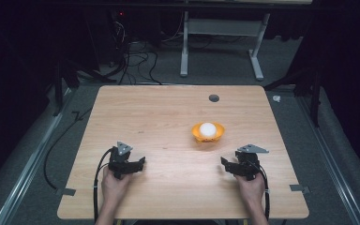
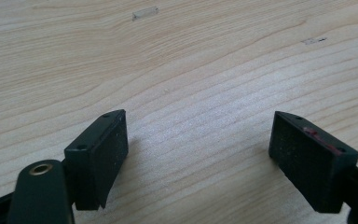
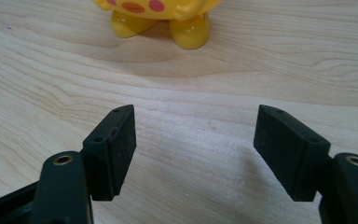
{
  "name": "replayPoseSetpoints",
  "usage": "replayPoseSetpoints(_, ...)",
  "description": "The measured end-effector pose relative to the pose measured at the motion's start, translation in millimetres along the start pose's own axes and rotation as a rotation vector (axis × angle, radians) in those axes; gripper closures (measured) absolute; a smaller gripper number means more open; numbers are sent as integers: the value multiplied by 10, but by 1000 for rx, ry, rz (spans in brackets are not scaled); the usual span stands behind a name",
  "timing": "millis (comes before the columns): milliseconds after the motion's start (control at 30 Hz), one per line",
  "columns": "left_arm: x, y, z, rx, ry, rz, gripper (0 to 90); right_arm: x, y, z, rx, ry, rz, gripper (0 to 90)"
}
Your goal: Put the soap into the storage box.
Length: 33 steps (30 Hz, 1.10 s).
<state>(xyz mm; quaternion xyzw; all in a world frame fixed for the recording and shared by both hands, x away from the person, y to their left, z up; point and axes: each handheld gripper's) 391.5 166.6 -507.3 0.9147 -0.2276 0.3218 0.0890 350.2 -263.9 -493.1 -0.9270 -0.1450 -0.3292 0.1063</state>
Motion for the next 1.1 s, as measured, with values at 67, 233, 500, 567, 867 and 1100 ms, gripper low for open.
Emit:
replayPoseSetpoints(67,0,0,0,0,0,0,201,2,-1,11,-2,-4,-5,304)
replayPoseSetpoints(233,0,0,0,0,0,0,201,5,-1,34,-6,-10,-2,301)
replayPoseSetpoints(500,0,0,0,0,0,0,201,10,7,76,-8,-19,-5,299)
replayPoseSetpoints(567,0,0,0,0,0,0,201,11,5,87,-11,-21,-1,298)
replayPoseSetpoints(867,0,0,0,0,0,0,201,12,-53,137,-75,-31,-51,284)
replayPoseSetpoints(1100,-1,-2,0,-1,0,-1,203,19,-101,154,-86,-39,-77,271)
Point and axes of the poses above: each handheld gripper's, and its own axes: z roughly forward along the jaws, x roughly out of its top, y roughly to its right, and after that the axes turned 8 degrees about -y, right-handed
